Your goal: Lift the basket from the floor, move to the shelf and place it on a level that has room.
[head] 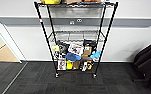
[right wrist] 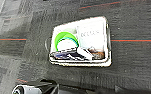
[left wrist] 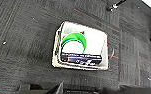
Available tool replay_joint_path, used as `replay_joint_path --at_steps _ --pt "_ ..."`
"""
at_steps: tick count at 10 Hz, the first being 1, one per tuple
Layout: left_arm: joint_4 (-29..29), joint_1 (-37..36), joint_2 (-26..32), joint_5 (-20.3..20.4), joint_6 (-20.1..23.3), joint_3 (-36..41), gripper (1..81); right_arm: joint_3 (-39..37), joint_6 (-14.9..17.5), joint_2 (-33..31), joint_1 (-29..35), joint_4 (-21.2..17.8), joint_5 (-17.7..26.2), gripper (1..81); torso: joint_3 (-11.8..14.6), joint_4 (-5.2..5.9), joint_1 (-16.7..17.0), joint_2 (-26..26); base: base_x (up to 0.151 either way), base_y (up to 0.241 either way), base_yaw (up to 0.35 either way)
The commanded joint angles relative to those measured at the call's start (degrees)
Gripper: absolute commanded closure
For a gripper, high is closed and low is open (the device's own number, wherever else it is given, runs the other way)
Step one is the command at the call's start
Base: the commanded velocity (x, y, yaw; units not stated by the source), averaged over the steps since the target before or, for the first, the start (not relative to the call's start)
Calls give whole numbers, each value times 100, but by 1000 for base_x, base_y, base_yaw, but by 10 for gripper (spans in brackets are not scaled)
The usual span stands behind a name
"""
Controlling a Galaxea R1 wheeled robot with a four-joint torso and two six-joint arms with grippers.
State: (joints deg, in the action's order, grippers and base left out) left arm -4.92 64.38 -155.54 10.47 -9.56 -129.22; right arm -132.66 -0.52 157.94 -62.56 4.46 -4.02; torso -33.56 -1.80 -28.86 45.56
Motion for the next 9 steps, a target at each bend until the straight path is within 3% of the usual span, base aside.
replay_joint_path --at_steps 1,9 --pt "-26 -325 119 -239 -20 46 10 -5 -18 -94 389 -51 227 10 0 0 -361 558 0 0 0" --pt "-35 -342 93 -239 -20 46 10 22 -106 -172 389 -103 227 10 -1203 0 -1311 2068 0 0 0"
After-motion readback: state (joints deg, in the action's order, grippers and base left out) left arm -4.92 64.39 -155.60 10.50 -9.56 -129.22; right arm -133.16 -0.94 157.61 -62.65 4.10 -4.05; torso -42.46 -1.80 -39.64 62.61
